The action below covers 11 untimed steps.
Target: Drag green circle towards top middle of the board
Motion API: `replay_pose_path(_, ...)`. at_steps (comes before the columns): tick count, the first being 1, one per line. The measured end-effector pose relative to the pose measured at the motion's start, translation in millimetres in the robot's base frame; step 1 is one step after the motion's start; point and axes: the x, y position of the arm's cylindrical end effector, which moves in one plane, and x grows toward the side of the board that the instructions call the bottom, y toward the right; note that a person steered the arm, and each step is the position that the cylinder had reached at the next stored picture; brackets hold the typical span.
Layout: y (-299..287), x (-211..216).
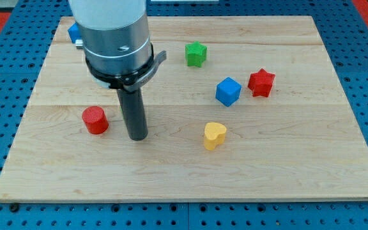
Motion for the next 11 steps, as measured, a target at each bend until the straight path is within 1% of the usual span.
replay_pose_path(1,5.8,-65.0)
replay_pose_path(2,28.1,-138.0)
replay_pose_path(3,61.7,-109.3)
replay_pose_path(4,22.7,-48.0)
replay_pose_path(5,-31.9,-67.7)
replay_pose_path(6,-22.5,-130.7)
replay_pose_path(7,30.9,-160.5)
replay_pose_path(8,42.8,-129.4)
replay_pose_path(9,38.1,-172.9)
replay_pose_path(10,55.7,-216.9)
replay_pose_path(11,72.6,-226.8)
